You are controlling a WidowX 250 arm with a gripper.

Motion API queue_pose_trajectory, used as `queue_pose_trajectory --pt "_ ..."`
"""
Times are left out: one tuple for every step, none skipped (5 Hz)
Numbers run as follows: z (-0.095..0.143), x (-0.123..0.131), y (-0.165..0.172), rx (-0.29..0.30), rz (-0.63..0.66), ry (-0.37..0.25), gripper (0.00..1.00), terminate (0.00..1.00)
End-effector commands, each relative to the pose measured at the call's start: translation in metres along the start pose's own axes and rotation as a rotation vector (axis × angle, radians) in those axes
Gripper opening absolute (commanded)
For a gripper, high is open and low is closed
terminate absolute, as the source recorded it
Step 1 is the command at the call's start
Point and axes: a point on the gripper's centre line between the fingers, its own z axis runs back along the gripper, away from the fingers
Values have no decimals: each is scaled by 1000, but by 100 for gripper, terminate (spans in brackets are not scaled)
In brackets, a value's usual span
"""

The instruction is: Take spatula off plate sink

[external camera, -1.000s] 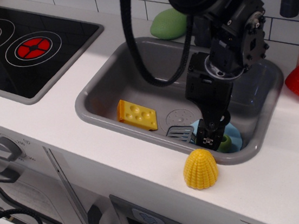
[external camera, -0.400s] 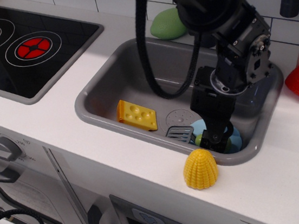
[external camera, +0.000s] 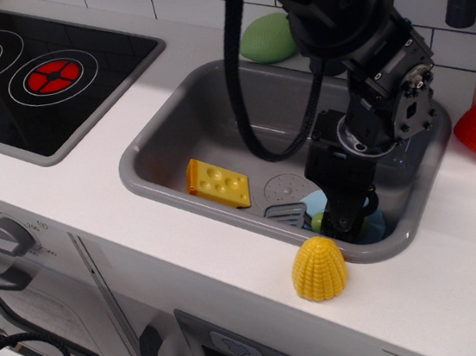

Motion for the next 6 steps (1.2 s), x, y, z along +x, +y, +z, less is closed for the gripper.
queue_pose_trajectory --pt "8 8 -9 22 -6 30 0 0" --pt "20 12 -10 12 8 42 0 0" --pt "33 19 -20 2 22 39 0 0" --pt "42 26 -33 -24 -3 21 0 0" --pt "47 41 -40 -65 -50 -3 0 0" --pt "47 51 -52 -133 -116 -21 0 0"
